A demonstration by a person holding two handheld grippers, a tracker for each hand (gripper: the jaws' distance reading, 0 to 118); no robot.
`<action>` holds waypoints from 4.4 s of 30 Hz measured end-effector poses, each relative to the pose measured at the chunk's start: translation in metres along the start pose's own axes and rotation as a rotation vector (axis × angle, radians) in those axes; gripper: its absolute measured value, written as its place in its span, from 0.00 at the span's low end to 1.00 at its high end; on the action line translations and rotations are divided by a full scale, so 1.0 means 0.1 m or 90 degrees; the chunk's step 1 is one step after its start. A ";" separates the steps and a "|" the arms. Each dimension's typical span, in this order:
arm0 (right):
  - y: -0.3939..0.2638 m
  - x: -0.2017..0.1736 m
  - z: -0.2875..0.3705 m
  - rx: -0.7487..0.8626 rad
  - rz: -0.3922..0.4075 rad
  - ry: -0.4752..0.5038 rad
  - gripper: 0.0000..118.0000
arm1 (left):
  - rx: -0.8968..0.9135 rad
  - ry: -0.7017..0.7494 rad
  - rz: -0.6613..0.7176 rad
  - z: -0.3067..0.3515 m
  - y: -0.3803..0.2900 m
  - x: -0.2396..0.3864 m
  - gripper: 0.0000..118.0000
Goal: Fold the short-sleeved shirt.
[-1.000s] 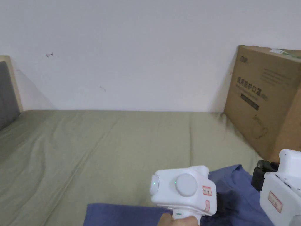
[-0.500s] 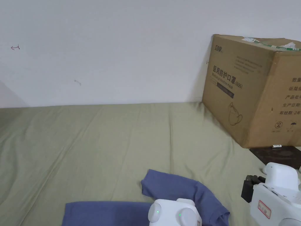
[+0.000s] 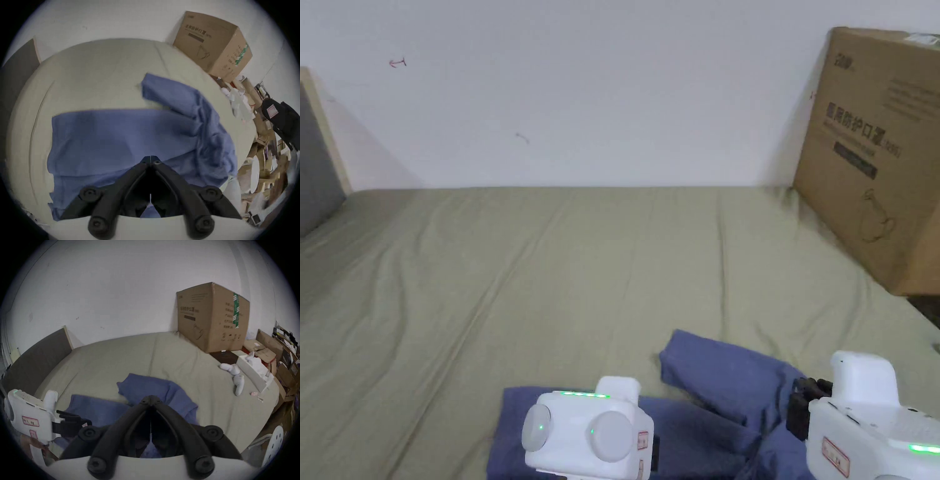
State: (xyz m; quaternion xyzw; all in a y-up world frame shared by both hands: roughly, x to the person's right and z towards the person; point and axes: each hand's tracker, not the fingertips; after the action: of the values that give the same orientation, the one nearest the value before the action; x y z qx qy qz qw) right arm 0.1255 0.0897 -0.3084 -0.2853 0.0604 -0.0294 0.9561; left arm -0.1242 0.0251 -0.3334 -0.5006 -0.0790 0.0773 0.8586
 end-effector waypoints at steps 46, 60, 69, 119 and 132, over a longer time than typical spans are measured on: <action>0.52 0.78 -2.67 -0.346 0.104 -0.020 0.11 | 0.010 0.159 0.053 -0.37 0.86 -1.59 0.02; 1.75 1.13 -1.11 -0.158 -0.040 -0.033 0.02 | 0.170 0.193 0.053 1.10 1.20 -1.60 0.02; 2.64 1.21 -0.02 -0.013 -0.109 -0.001 0.02 | 0.309 0.233 0.022 2.28 1.62 -1.45 0.02; 1.66 0.26 -3.78 -0.325 -0.095 -0.094 0.02 | 0.095 0.339 0.188 -1.01 2.09 -2.89 0.02; 1.23 0.70 -2.66 -0.275 -0.126 -0.052 0.02 | 0.135 0.257 0.155 -0.13 1.29 -2.64 0.02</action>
State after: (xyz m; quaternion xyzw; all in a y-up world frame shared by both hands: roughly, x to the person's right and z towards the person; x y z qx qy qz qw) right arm 0.1626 0.0421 -0.6041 -0.4886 -0.0014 -0.0977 0.8670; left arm -0.3861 0.0205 -0.4678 -0.4191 0.1638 0.0865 0.8888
